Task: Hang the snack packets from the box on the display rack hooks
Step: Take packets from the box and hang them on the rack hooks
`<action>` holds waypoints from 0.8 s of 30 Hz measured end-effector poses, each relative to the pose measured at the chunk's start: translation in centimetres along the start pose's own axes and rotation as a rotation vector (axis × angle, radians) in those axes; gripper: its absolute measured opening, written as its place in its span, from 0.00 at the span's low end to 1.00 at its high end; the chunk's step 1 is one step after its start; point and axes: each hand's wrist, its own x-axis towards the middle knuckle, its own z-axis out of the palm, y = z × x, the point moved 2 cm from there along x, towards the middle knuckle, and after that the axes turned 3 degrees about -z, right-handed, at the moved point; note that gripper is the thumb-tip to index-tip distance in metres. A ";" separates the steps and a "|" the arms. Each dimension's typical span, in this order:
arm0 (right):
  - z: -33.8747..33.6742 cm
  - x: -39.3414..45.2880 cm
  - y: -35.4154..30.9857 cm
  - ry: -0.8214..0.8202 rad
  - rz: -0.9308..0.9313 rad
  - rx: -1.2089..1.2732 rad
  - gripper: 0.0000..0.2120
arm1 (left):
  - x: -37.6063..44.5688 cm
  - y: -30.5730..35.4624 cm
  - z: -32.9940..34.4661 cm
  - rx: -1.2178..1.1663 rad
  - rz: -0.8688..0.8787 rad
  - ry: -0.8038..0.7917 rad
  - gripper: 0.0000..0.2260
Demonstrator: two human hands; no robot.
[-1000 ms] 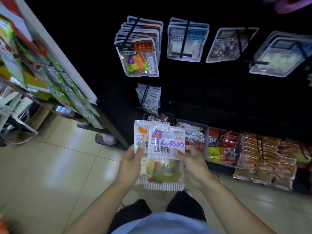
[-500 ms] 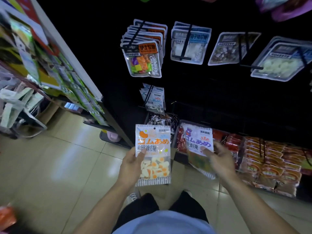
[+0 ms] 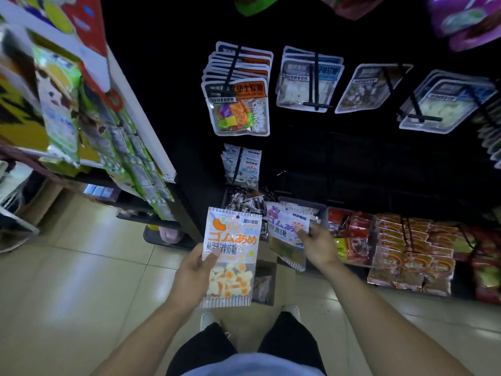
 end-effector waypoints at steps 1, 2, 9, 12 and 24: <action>0.3 0.5 -0.3 -0.013 0.010 -0.010 0.11 | 0.0 0.0 -0.2 -0.003 -0.007 0.004 0.06; 0.5 1.0 -0.2 -0.026 0.029 0.002 0.10 | 0.2 -0.2 -0.4 -0.005 -0.022 0.014 0.06; 0.8 2.8 -0.3 -0.148 0.138 0.163 0.16 | 0.5 -2.5 -0.3 -0.080 -0.110 0.141 0.06; 1.1 3.6 0.0 -0.178 0.151 0.190 0.17 | 0.1 -3.2 0.3 -0.118 -0.155 0.198 0.05; -0.6 8.8 0.5 -0.126 0.024 -0.070 0.16 | -1.7 -2.9 1.8 -0.231 -0.197 0.289 0.06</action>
